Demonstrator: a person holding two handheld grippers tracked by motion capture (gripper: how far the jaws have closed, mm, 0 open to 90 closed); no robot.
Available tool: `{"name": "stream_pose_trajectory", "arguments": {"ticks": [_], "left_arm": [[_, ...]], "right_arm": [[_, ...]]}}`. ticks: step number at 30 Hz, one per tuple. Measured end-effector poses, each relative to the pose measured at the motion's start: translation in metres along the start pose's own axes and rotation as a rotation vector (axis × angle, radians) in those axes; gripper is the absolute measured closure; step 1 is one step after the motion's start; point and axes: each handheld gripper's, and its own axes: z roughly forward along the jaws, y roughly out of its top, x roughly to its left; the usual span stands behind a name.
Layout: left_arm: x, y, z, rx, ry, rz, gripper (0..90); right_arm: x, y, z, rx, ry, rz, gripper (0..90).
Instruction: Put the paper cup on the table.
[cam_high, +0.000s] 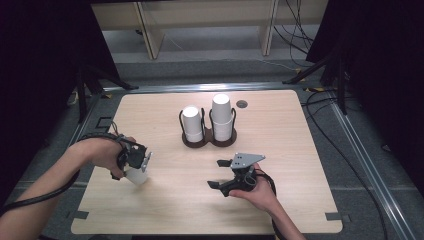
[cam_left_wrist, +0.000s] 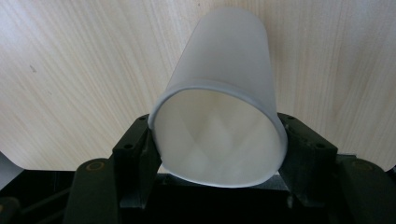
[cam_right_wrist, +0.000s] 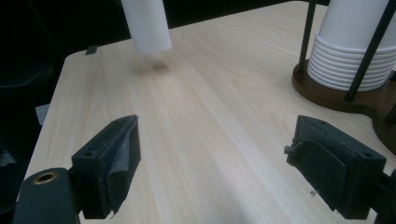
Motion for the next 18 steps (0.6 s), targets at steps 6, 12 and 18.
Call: {"name": "stream_pose_trajectory", "arguments": {"ticks": [6, 12, 18], "left_arm": [[0.000, 0.005, 0.003, 0.024, -0.005, 0.023, 35.3], [-0.002, 0.008, 0.013, 0.043, -0.010, 0.041, 35.1], [-0.003, 0.012, 0.017, 0.046, -0.007, 0.050, 34.8]], "right_arm": [[0.002, -0.001, -0.004, 0.000, -0.016, 0.009, 16.3], [0.004, -0.002, -0.003, -0.016, -0.014, 0.004, 16.4], [0.005, -0.002, -0.005, -0.002, -0.019, 0.014, 16.3]]}}
